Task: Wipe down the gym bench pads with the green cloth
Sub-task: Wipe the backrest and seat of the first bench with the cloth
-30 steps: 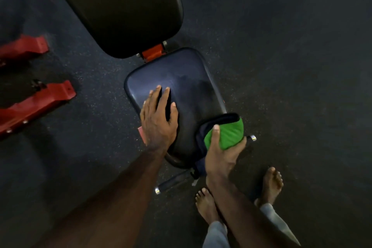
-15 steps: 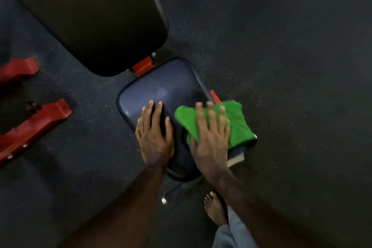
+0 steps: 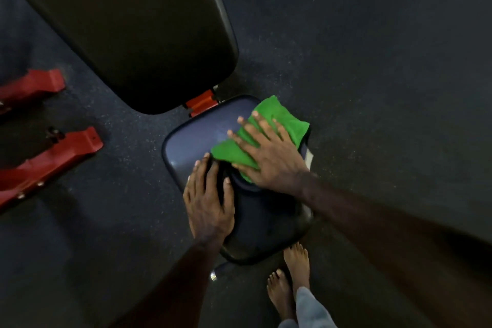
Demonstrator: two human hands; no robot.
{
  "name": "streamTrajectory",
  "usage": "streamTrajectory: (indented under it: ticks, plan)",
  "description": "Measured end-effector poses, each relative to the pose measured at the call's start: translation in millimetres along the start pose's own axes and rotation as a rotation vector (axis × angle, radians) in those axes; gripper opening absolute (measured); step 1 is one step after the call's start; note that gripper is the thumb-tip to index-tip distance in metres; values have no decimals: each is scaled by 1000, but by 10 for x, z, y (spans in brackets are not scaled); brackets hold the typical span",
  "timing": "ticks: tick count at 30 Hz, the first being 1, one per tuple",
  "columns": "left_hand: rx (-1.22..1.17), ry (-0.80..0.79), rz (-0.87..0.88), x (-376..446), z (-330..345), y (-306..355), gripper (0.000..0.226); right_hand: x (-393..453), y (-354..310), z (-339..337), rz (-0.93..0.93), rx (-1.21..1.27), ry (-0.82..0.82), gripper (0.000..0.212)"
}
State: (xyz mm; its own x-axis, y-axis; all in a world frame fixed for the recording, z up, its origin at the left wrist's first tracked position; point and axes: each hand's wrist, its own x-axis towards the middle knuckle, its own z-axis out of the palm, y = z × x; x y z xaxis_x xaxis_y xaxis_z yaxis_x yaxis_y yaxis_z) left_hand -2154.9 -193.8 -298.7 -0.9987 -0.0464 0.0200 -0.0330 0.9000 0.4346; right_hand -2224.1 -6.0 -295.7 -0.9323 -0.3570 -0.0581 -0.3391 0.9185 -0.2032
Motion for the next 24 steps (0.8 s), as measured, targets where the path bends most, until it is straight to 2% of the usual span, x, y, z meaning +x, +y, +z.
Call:
streamTrajectory:
  ticks: [3,5,8,12,15,16,17,19,20,21,24]
  plan:
    - [1,-21,3,8,-28,13,52,278,-159,-39,290,80,-2,70]
    - [2,-30,7,0,-29,-2,52,251,-315,-40,364,118,17,68]
    - [2,-21,28,-3,-14,-33,50,-181,-433,-59,230,105,-29,73]
    - [-52,-58,21,-2,-22,-47,53,-889,-391,-34,-141,20,-81,85]
    - [-61,-51,42,19,-27,-59,54,-722,-127,-64,-353,-42,-118,94]
    - [-67,-36,53,3,-30,-64,55,-556,-62,-73,-318,-26,-106,91]
    - [-69,-27,58,2,-31,-65,56,-370,-30,-83,-205,19,-82,86]
    - [-55,-16,51,-8,-30,-45,56,-126,-104,-104,139,137,-23,75]
    - [-52,-16,59,1,-28,-39,55,-115,-206,-96,237,161,-3,72]
    - [-59,-14,55,-2,-40,-44,55,-172,-332,-67,235,141,-5,71]
    - [-160,61,-70,-89,-10,23,60,-532,-423,2,-38,33,-91,76]
